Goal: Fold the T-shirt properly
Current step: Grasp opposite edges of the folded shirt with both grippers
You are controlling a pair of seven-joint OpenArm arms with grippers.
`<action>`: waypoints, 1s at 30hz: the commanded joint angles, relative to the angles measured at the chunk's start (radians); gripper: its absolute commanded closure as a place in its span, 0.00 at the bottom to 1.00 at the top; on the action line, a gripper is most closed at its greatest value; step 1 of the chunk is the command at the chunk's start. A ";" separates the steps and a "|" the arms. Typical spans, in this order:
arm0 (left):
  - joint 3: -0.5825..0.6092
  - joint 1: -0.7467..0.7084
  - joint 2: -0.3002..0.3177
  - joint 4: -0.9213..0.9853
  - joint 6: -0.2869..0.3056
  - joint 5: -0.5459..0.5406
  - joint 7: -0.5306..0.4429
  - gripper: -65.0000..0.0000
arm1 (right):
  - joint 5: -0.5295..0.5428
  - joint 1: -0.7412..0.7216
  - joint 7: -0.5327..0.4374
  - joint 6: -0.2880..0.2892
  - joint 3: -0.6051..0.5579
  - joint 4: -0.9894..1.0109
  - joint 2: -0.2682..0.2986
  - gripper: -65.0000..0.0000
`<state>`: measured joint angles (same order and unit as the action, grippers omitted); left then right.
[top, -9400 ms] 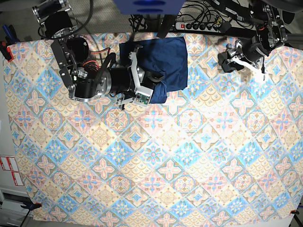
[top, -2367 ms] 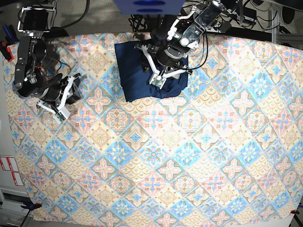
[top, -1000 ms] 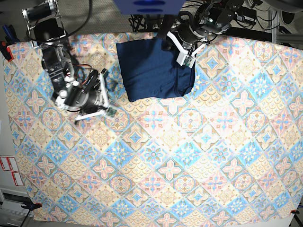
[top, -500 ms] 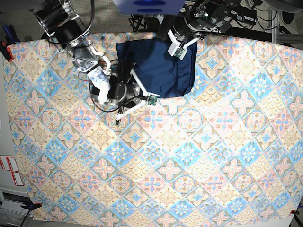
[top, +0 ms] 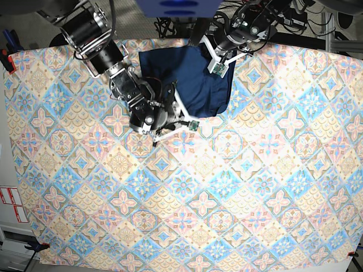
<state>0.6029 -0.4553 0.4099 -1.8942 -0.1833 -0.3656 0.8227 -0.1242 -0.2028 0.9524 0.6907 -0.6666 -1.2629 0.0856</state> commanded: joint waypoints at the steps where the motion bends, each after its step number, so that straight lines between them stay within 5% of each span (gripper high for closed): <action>1: -0.001 -0.003 0.001 -0.012 0.005 0.003 -0.012 1.00 | -0.007 0.001 0.026 0.007 0.003 0.015 0.012 1.00; 14: 0.041 0.011 -0.015 -0.020 0.005 0.084 -0.012 1.00 | -0.009 0.009 0.026 0.007 0.207 -0.093 0.095 1.00; 19: 0.131 0.022 -0.006 -0.040 0.005 0.087 -0.010 1.00 | -0.007 0.018 0.029 0.007 0.216 -0.177 0.108 1.00; 30: 0.076 0.062 -0.007 -0.026 0.000 0.087 -0.009 1.00 | -0.007 0.039 0.027 0.007 0.209 -0.080 0.112 1.00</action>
<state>0.6804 -0.3912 0.4015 -1.9057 -0.1848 -0.2794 0.8257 -0.1345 -0.1543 0.9859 0.6971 -0.4580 -1.3285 0.1970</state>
